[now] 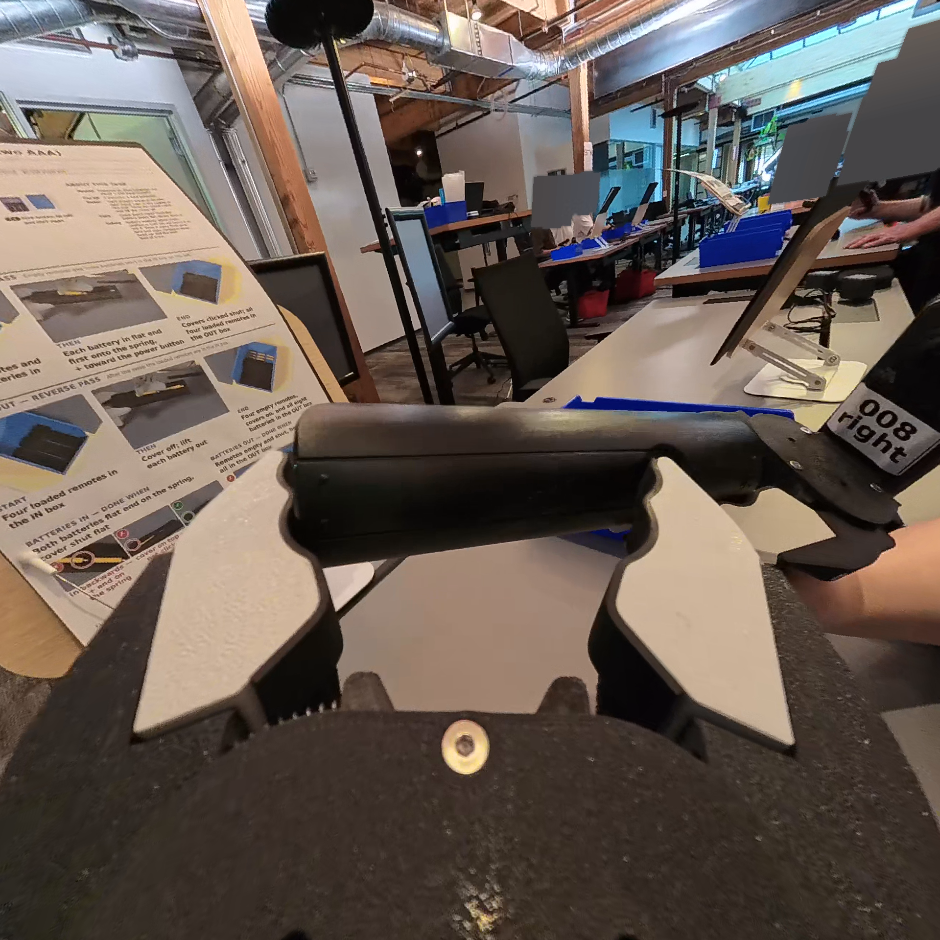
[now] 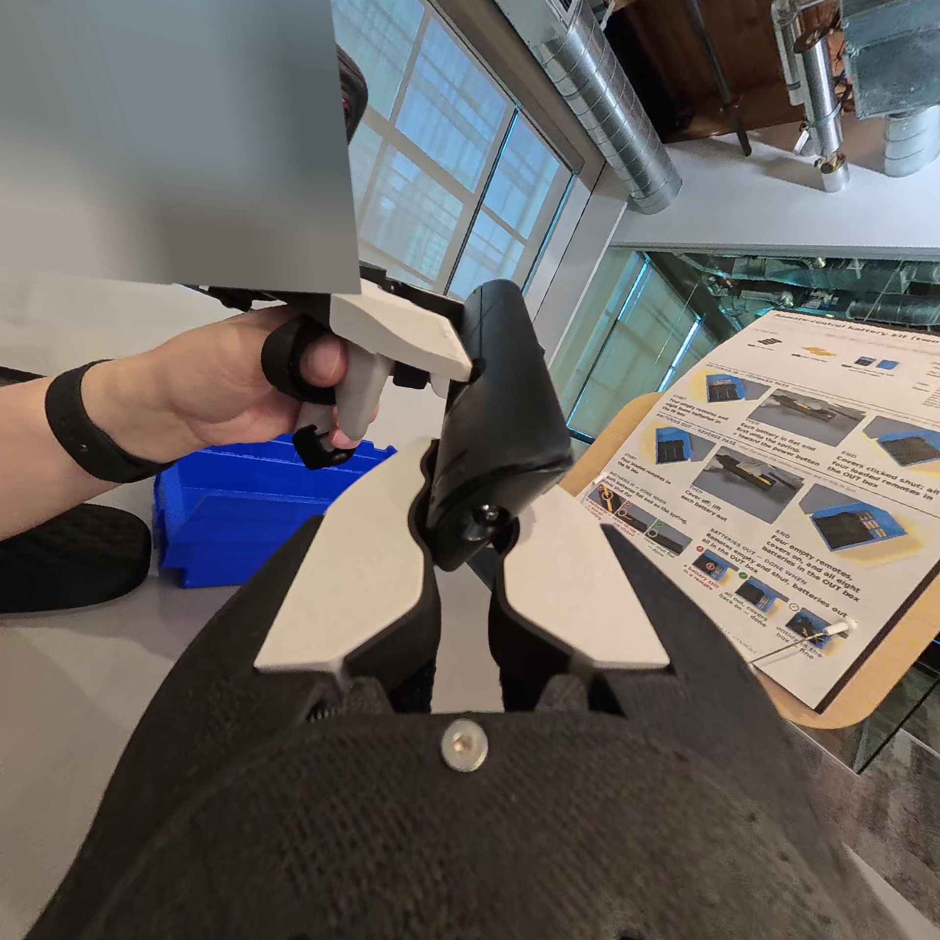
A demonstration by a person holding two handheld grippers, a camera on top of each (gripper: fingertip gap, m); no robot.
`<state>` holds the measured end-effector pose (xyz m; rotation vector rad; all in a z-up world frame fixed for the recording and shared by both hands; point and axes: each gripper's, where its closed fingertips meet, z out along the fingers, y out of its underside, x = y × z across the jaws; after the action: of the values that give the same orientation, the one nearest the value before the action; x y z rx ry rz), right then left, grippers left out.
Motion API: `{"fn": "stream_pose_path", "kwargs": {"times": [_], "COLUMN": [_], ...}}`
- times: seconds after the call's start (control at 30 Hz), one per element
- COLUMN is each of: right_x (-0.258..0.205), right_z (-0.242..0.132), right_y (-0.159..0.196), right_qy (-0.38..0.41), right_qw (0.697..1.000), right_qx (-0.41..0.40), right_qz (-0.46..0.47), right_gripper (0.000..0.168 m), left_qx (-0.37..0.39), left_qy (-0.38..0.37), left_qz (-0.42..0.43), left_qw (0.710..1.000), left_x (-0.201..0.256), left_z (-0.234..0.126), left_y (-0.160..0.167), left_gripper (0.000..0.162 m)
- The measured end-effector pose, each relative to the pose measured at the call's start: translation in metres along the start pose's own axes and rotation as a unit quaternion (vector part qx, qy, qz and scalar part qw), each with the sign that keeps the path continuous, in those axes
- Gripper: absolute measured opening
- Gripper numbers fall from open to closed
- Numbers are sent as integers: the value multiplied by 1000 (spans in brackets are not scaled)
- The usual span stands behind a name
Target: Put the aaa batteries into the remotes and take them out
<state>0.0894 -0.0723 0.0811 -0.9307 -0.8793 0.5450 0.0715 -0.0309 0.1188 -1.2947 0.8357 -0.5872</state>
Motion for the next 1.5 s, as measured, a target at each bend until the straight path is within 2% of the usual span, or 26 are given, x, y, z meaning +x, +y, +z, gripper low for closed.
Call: {"fn": "stream_pose_path", "kwargs": {"times": [0.03, 0.9, 1.2, 1.23, 1.27, 1.37, 1.5], "right_x": [0, -2, -1, -4, -12, -19, -10], "right_z": [0, -3, -5, -6, -5, 4, 5], "right_y": [0, -13, -17, -17, -17, -16, -16], "right_qy": [2, 4, -1, -16, -37, -8, -45], "right_qw": [1000, 998, 998, 998, 998, 992, 999], "right_qx": [0, 7, 15, 23, 27, -9, -25], "right_qz": [-7, -63, -60, -52, -46, -127, -7], "right_gripper": [18, 18, 18, 18, 18, 16, 16], "left_qx": [-2, 8, 12, 39, 130, 123, 108], "left_qy": [1, 21, 26, 48, 93, 73, 7], "left_qz": [0, 2, 9, -14, -81, -72, -14], "left_qw": [1000, 1000, 1000, 998, 984, 987, 994], "left_x": [0, 7, 11, 13, 13, 0, -11], "left_z": [0, -6, -10, -17, -37, -40, -40], "left_y": [0, -10, -15, -23, -48, -47, -46], "left_gripper": [124, 121, 115, 89, 38, 45, 46]}}
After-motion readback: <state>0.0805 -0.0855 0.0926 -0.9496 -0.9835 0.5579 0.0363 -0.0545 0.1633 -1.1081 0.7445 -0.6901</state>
